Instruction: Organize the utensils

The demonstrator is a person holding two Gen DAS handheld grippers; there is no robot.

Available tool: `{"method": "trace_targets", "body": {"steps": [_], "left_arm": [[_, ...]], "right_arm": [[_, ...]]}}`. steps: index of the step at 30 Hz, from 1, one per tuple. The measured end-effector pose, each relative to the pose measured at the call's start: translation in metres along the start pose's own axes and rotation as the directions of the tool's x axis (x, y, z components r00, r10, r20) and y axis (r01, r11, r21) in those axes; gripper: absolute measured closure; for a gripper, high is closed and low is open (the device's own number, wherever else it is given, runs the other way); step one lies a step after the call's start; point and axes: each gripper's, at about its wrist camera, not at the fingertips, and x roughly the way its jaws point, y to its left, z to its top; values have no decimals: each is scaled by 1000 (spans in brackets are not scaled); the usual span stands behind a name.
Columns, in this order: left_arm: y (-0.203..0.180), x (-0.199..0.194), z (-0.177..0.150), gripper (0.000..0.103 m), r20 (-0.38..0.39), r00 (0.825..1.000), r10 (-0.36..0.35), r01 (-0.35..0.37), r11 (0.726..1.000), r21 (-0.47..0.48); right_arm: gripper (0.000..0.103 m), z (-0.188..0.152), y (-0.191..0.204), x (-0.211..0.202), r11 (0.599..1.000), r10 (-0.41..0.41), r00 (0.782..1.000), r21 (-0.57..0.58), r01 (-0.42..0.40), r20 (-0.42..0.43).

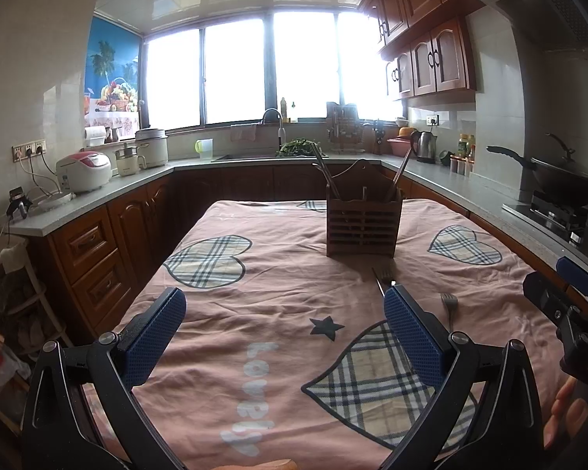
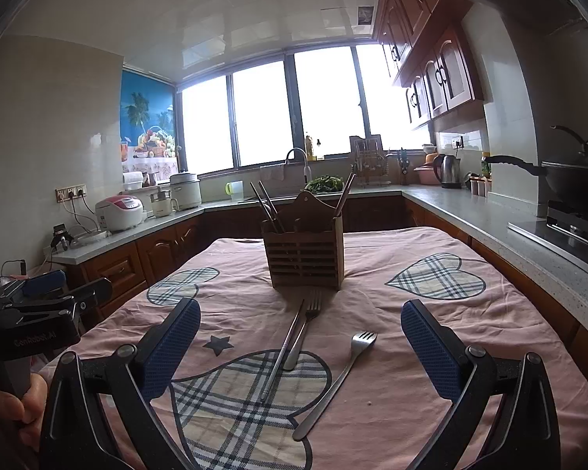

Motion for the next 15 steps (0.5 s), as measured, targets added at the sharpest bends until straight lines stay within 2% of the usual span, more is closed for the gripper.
{"method": "trace_targets", "body": {"steps": [15], "left_arm": [[1,0,2,0,-1,1000,14,-14,1000,2]], "right_arm": [[0,0,0,0,1000,-1,1000,-1,1,0]]}}
